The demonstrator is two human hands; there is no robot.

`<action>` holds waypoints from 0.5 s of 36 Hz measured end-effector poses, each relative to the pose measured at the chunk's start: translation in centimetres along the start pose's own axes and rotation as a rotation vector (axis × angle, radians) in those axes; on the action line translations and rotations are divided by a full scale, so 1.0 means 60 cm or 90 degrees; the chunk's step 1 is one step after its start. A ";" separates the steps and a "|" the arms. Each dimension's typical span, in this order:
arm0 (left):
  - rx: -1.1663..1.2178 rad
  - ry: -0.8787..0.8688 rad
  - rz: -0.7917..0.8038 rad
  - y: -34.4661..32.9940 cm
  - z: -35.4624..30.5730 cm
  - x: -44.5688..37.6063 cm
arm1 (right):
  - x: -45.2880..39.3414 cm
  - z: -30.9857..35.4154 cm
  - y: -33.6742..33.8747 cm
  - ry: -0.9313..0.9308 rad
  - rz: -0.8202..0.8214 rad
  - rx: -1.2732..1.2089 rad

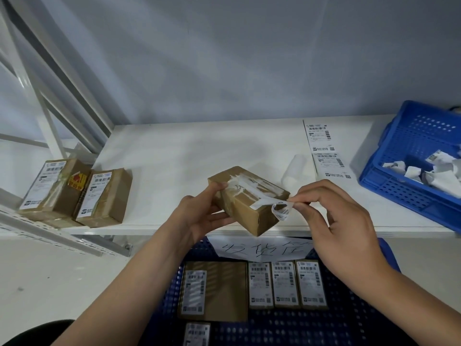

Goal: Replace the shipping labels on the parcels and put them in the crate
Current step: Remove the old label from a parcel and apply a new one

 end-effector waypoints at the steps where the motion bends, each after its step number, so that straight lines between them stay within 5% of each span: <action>1: -0.001 0.006 0.002 0.000 0.001 0.000 | 0.000 0.000 0.000 0.005 -0.006 0.002; 18: 0.075 0.099 0.016 -0.001 0.024 -0.011 | 0.001 -0.018 -0.009 -0.005 -0.033 0.027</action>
Point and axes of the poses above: each hand's wrist, its own x-axis away from the middle knuckle, its own y-axis out of the back of the hand, z = x × y, the point moved 6 cm from there along -x, towards the middle knuckle, and after that the axes turned 4 degrees about -x, right-handed, at the moved point
